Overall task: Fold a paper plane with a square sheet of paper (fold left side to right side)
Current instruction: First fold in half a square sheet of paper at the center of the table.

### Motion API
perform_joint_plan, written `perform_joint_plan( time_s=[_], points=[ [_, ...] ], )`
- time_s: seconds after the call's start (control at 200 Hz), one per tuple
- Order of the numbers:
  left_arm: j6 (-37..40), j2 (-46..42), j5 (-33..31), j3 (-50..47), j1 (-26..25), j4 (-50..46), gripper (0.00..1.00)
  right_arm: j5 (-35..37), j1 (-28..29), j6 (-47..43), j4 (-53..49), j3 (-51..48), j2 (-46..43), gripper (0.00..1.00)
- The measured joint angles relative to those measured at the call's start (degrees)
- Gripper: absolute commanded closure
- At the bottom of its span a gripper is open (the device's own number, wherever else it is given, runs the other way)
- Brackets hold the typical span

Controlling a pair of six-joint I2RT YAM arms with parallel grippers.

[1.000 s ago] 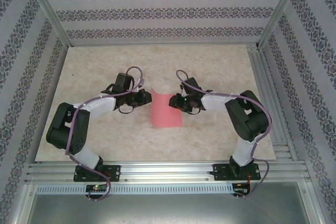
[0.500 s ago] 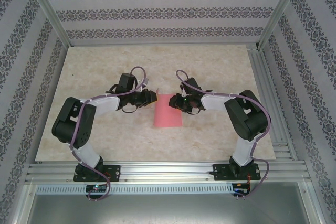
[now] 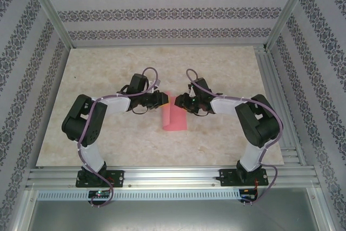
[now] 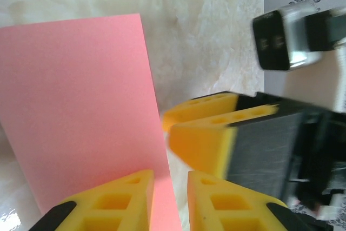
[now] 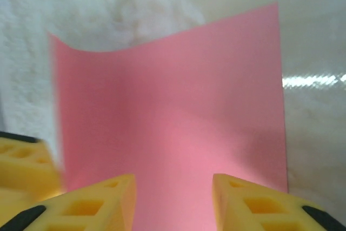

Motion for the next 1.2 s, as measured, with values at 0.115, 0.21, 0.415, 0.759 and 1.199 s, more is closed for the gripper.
perform_joint_plan(
  time_s=[0.115,0.21,0.415,0.759,1.199],
  points=[
    [-0.24,0.57,0.02,0.26,-0.37,0.00,0.75,-2.05,-0.98,2.19,4.33,-0.35,-1.40,0.56],
    [-0.31,0.66,0.00,0.37,-0.52,0.00,0.75,-3.58,-0.92,3.98,6.75,-0.35,-1.33,0.56],
    [-0.46,0.68,0.00,0.68,-0.68,0.02,0.76,-5.11,-0.83,7.04,9.49,-0.02,0.63,0.59],
    [-0.50,0.70,0.00,0.70,-0.74,0.02,0.76,-6.03,-0.15,10.75,11.54,1.27,4.13,0.68],
    [-0.66,0.70,0.20,0.70,-1.09,0.07,0.71,-6.86,0.33,11.45,12.50,3.23,5.86,1.00]
  ],
)
